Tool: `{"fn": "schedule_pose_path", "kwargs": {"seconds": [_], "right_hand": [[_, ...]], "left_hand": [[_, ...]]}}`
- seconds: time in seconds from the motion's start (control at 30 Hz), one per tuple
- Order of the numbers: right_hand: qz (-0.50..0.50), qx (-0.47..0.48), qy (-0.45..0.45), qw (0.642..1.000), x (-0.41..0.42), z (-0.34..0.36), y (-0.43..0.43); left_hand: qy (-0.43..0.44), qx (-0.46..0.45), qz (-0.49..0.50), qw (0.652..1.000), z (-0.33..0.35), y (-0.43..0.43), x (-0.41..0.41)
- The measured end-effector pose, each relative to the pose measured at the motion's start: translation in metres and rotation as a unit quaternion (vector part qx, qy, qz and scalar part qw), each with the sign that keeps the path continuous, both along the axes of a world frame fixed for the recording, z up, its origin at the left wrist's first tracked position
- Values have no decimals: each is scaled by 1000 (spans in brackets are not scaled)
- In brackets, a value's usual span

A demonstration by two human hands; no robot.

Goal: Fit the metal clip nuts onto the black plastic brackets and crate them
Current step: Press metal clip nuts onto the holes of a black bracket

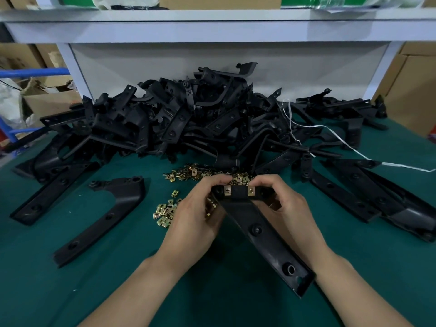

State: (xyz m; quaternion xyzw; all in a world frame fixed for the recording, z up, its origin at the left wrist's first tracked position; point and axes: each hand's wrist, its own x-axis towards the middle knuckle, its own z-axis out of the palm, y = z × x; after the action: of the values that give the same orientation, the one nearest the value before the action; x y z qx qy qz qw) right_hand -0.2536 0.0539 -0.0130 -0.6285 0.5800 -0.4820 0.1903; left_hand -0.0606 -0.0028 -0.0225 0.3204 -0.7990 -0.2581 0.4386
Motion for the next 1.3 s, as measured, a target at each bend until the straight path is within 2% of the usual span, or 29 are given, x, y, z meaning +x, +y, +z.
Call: {"fn": "schedule_pose_path", "kwargs": {"seconds": [0.53,0.63,0.77,0.9,1.13,1.23,1.3], "right_hand": [[-4,-26,25,999,2,-10,2],[7,1,33,999,1,-6,5],[16,28,59,998,4,-2,13],[8,-21,19,1000,21,-10,42],[-85,-2,-28,996,34,-5,101],[-152,-45,-107,982,32,-1,129],[-203,-91,-192,956,25,0,153]], "left_hand": [[-21,-1,11,1000,-1,1,0],[-35,-32,19,999,2,4,1],[-33,-27,40,998,4,14,7],[5,-9,46,999,2,41,12],[96,76,32,992,13,101,-16],[113,102,0,988,28,126,-45],[106,117,-44,986,40,145,-72]]}}
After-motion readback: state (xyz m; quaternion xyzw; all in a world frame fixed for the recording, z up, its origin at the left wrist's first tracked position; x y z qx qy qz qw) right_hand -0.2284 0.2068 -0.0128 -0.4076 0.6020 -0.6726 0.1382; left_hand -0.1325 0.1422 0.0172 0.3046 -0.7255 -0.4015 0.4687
